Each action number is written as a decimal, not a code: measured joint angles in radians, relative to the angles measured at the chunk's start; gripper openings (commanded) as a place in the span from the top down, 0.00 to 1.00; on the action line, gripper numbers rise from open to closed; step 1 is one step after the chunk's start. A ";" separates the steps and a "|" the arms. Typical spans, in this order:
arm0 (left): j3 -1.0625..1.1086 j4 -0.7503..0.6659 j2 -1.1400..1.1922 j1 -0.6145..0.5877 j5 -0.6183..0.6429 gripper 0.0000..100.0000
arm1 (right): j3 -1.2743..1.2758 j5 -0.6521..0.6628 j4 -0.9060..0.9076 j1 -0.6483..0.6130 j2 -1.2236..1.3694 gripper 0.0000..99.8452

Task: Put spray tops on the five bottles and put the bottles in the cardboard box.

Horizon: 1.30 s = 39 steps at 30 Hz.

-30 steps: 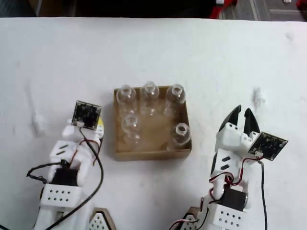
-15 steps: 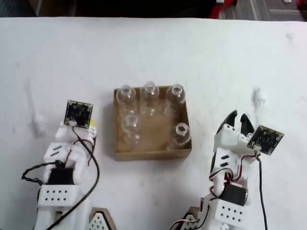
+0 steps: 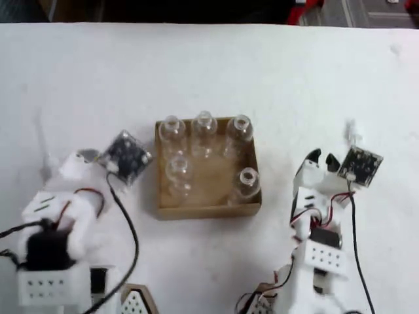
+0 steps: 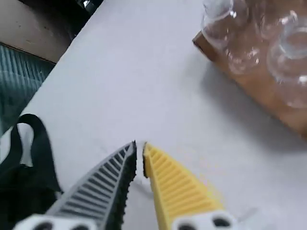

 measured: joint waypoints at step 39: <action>0.506 -1.068 0.255 -0.565 -0.709 0.90 | -0.071 0.094 -0.015 -0.044 0.140 0.92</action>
